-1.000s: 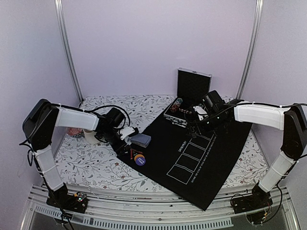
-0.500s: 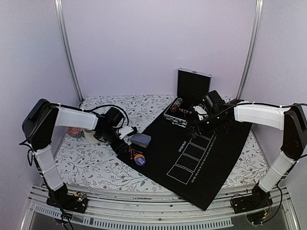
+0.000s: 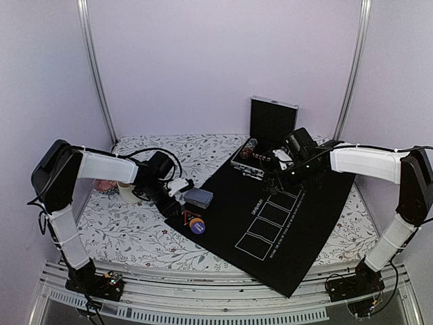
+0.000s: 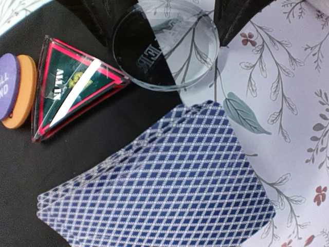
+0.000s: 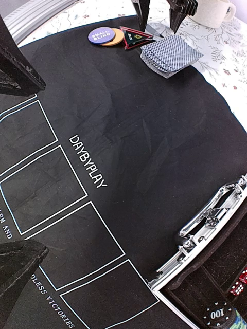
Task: Distribute texas hold em gaming equipment
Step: Pick up the dealer button from the poker table mat, then pass from the left arm to the right
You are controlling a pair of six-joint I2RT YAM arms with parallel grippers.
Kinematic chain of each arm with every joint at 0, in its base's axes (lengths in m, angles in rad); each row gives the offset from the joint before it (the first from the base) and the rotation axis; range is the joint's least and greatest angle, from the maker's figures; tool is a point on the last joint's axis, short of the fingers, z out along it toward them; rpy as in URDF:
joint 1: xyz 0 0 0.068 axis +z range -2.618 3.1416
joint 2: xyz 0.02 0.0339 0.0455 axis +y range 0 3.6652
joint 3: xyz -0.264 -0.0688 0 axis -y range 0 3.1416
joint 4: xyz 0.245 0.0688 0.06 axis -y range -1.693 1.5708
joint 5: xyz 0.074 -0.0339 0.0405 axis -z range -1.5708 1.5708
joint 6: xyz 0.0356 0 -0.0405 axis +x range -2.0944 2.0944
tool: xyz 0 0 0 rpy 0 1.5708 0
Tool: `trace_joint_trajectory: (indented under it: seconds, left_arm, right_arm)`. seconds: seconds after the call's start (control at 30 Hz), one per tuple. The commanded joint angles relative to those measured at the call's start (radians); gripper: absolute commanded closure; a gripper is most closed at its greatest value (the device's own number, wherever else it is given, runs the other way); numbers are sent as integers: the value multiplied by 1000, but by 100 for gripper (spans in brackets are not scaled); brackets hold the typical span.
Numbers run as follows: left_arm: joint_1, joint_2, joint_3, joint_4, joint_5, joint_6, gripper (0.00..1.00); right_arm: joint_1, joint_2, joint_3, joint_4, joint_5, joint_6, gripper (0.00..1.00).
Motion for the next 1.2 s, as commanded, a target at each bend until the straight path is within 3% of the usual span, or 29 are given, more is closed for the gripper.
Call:
trace_joint_trajectory:
  seconds: [0.0,0.77,0.93,1.17]
  left_arm:
    - [2,35,-15,-14,1,0,55]
    - [-5,-216,6,-119,-19,33,60]
    - [-73,-326,39,-125,-1,85,61]
    - [-235,-390,130,-85,-14,141,60]
  right_arm:
    - [-5,1,-7,8,-15,8,1]
    - [-5,-51,24,-1,-105,40,1]
    - [-3,-95,57,58,-241,93,1]
    - [59,-99,17,358,-502,289,8]
